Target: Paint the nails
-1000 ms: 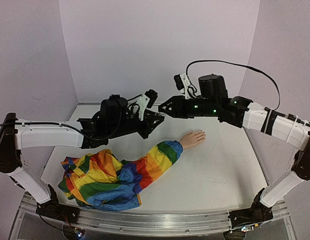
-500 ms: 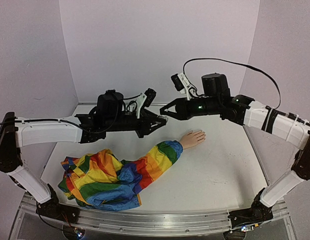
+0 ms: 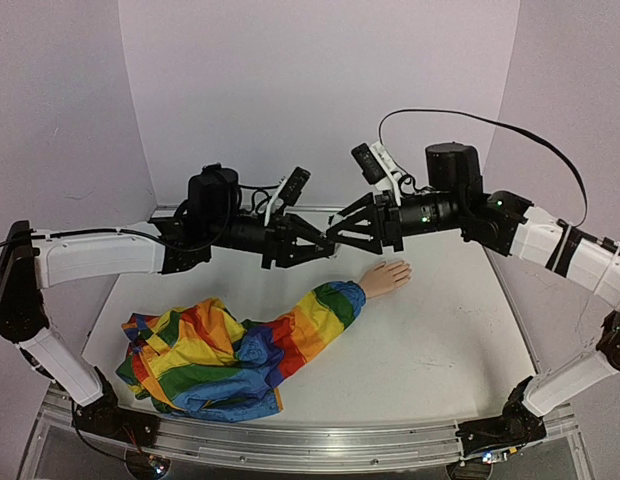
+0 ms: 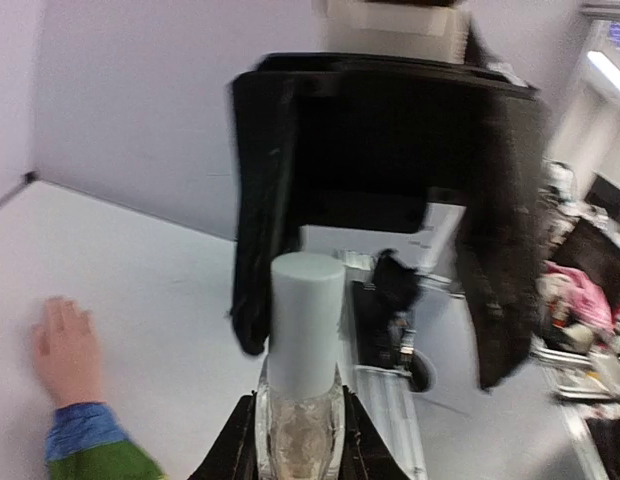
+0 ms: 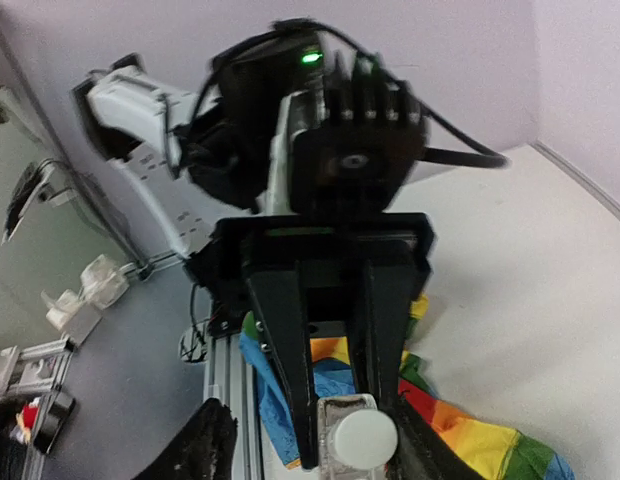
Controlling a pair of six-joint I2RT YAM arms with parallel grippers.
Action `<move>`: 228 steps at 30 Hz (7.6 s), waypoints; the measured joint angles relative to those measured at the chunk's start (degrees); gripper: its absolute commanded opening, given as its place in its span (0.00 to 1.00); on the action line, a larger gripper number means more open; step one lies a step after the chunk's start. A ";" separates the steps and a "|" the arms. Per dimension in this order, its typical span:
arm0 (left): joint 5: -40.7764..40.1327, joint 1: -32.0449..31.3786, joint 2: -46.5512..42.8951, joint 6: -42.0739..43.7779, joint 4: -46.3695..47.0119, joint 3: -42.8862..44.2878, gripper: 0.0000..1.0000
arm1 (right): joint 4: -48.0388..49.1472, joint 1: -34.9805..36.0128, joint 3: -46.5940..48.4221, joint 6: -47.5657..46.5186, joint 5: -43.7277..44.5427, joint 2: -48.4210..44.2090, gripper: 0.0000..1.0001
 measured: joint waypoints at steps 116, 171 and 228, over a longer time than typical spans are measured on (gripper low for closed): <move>-46.10 -8.79 -4.39 16.85 -0.74 -5.57 0.00 | -4.96 0.13 4.48 15.69 24.37 2.16 0.48; -53.11 -11.50 -2.38 18.53 -0.59 -4.79 0.00 | -7.50 1.86 6.12 18.18 31.47 3.08 0.42; -65.40 -13.27 -0.33 22.34 -0.15 -3.06 0.00 | -4.76 3.19 7.02 20.74 36.94 5.07 0.53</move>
